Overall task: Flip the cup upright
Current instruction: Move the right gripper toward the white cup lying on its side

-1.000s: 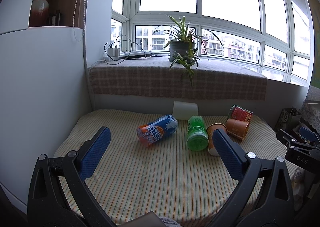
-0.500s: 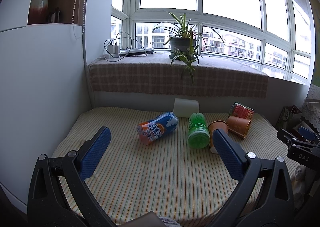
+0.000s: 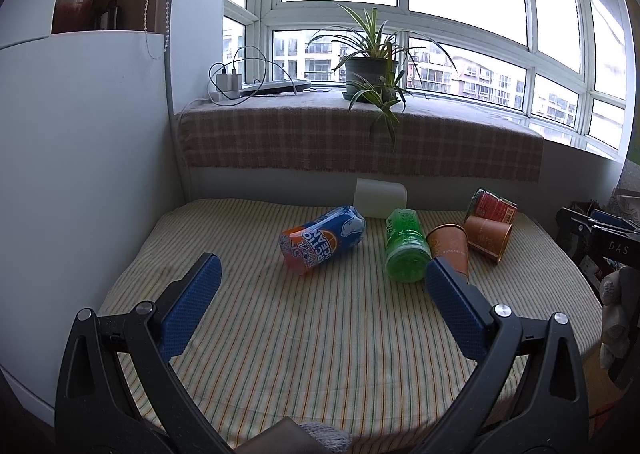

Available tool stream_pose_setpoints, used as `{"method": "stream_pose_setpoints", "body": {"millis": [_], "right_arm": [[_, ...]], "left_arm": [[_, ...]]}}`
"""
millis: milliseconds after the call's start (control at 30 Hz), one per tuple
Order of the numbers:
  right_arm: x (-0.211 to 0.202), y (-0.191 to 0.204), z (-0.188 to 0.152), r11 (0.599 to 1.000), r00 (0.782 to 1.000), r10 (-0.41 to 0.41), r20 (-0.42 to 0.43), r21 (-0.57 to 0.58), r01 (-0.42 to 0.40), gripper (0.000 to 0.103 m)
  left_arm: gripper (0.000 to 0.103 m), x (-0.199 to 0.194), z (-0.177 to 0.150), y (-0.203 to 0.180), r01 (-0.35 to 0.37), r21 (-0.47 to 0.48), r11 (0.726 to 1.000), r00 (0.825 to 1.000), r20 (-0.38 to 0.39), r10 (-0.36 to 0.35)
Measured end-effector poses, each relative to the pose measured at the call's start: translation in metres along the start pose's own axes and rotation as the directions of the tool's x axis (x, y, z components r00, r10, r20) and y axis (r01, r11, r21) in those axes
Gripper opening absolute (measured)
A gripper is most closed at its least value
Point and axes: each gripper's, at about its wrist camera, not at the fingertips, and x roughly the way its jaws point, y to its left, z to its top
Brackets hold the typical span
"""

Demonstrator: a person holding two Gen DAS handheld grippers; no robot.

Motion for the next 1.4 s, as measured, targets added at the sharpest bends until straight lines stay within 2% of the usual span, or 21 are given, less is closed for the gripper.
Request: {"method": "stream_pose_setpoints", "body": {"millis": [167, 367, 467, 633, 767, 900, 1167, 1400], "right_arm": [[0.028, 0.016, 0.025, 0.990, 0.998, 0.063, -0.025, -0.125, -0.066, 0.103], [0.064, 0.051, 0.050, 0.947, 0.986, 0.156, -0.065, -0.275, -0.168, 0.103], [0.086, 0.067, 0.062, 0.914, 0.976, 0.188, -0.110, -0.346, -0.215, 0.103], [0.130, 0.097, 0.072, 0.836, 0.948, 0.229, -0.219, -0.455, -0.307, 0.103], [0.168, 0.113, 0.074, 0.782, 0.927, 0.210, -0.310, -0.517, -0.349, 0.103], [0.200, 0.131, 0.076, 0.727, 0.916, 0.171, -0.364, -0.581, -0.367, 0.102], [0.252, 0.164, 0.070, 0.595, 0.873, 0.106, -0.476, -0.673, -0.439, 0.099], [0.284, 0.177, 0.070, 0.546, 0.849, 0.070, -0.524, -0.692, -0.473, 0.098]], "left_arm": [[0.103, 0.005, -0.003, 0.012, -0.027, -0.010, 1.000, 1.000, -0.011, 0.026], [0.103, 0.011, -0.004, 0.026, -0.048, -0.024, 0.999, 0.999, -0.026, 0.047], [0.103, 0.015, -0.005, 0.033, -0.059, -0.028, 0.998, 0.998, -0.034, 0.058], [0.103, 0.023, -0.006, 0.044, -0.071, -0.034, 0.997, 0.996, -0.051, 0.069], [0.103, 0.030, -0.007, 0.050, -0.089, -0.037, 0.995, 0.994, -0.063, 0.086], [0.103, 0.037, -0.008, 0.058, -0.109, -0.050, 0.993, 0.992, -0.074, 0.105], [0.103, 0.053, -0.011, 0.070, -0.138, -0.068, 0.988, 0.986, -0.108, 0.131], [0.103, 0.059, -0.012, 0.084, -0.172, -0.090, 0.981, 0.979, -0.124, 0.161]]}}
